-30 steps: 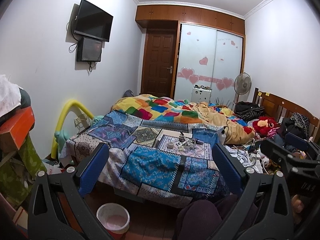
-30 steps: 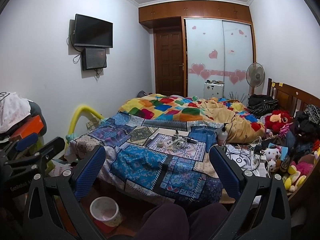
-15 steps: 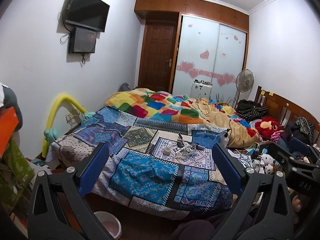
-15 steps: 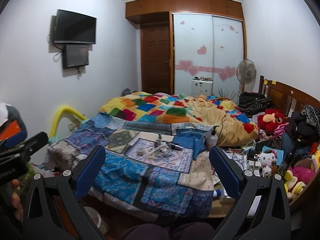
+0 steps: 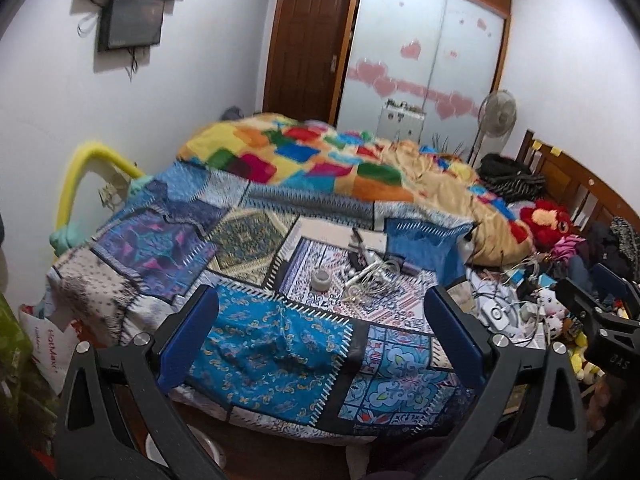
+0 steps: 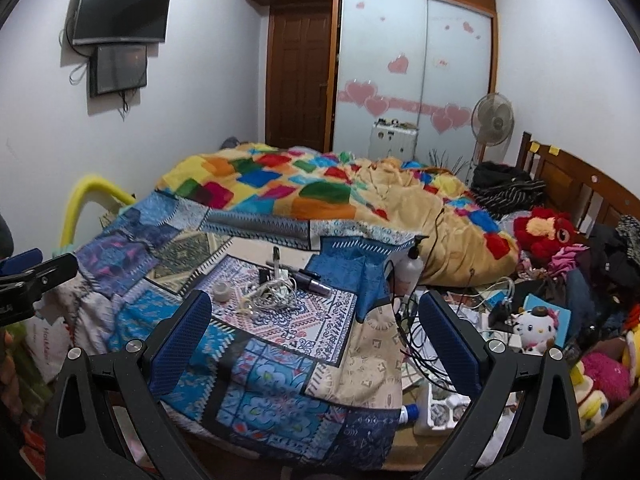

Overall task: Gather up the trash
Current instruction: 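Move both tools toward the small items on the patterned bedspread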

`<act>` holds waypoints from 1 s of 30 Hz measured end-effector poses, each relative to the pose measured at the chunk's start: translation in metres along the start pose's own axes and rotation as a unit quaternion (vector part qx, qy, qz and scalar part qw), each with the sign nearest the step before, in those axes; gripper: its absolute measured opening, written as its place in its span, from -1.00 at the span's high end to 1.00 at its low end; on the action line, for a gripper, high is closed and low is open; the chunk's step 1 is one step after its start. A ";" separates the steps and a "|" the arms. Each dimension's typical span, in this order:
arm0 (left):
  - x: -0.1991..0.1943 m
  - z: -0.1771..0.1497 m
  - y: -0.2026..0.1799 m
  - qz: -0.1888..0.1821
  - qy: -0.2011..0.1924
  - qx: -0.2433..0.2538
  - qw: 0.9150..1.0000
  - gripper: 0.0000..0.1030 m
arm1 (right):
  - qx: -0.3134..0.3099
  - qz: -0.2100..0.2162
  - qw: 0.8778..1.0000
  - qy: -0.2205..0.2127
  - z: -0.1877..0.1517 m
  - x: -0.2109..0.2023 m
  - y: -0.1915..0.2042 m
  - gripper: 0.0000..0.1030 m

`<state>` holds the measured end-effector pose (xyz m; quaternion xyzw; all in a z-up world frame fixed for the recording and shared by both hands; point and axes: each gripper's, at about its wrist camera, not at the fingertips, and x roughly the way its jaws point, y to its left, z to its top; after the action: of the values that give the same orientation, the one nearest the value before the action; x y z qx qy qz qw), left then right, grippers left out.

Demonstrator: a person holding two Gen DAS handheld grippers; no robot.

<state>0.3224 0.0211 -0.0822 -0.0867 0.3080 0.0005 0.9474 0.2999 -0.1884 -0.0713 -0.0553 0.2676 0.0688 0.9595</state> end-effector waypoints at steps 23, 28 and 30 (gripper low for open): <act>0.248 -0.012 0.009 -0.016 0.146 0.033 0.989 -0.51 | 0.035 0.149 0.974 0.169 -0.013 0.233 0.003 -0.37; 0.285 -0.018 0.009 -0.024 0.166 0.042 0.985 -0.34 | 0.046 0.181 0.962 0.199 -0.019 0.266 0.011 -0.21; 0.298 -0.019 0.010 -0.026 0.175 0.042 0.983 -0.20 | 0.045 0.182 0.960 0.208 -0.021 0.280 0.014 -0.01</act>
<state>0.5521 0.0118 -0.2729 -0.0538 0.4660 -0.0520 0.8816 0.5240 -0.1486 -0.2359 0.0242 0.4693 0.2173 0.8555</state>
